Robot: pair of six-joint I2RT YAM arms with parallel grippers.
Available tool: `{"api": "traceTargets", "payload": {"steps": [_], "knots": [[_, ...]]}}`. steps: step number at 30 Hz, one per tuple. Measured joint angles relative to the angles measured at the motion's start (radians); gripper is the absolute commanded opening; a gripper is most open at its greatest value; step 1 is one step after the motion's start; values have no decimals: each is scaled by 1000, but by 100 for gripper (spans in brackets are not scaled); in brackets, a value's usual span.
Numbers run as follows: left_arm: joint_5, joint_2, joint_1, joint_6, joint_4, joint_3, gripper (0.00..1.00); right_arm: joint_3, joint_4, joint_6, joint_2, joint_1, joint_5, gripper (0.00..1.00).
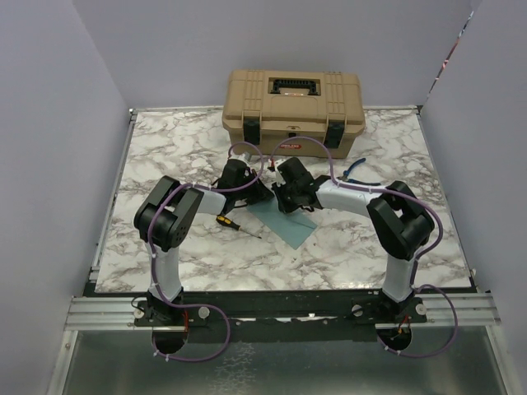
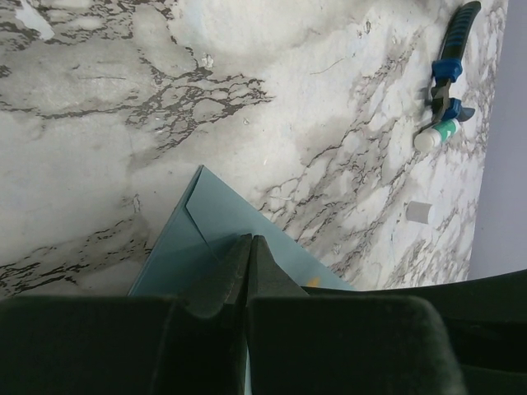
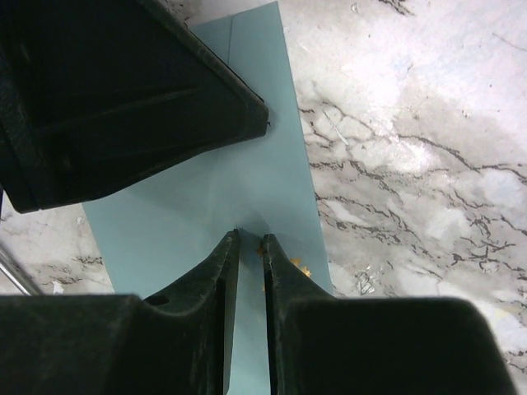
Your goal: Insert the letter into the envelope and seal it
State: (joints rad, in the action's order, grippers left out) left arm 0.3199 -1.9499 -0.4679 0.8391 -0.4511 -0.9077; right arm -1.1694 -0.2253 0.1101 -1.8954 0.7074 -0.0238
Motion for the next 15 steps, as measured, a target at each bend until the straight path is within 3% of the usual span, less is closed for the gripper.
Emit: {"api": "traceTargets", "payload": {"steps": [15], "knots": [[5, -3, 0, 7, -4, -1, 0, 10, -82, 58, 26, 0, 8, 25]]}}
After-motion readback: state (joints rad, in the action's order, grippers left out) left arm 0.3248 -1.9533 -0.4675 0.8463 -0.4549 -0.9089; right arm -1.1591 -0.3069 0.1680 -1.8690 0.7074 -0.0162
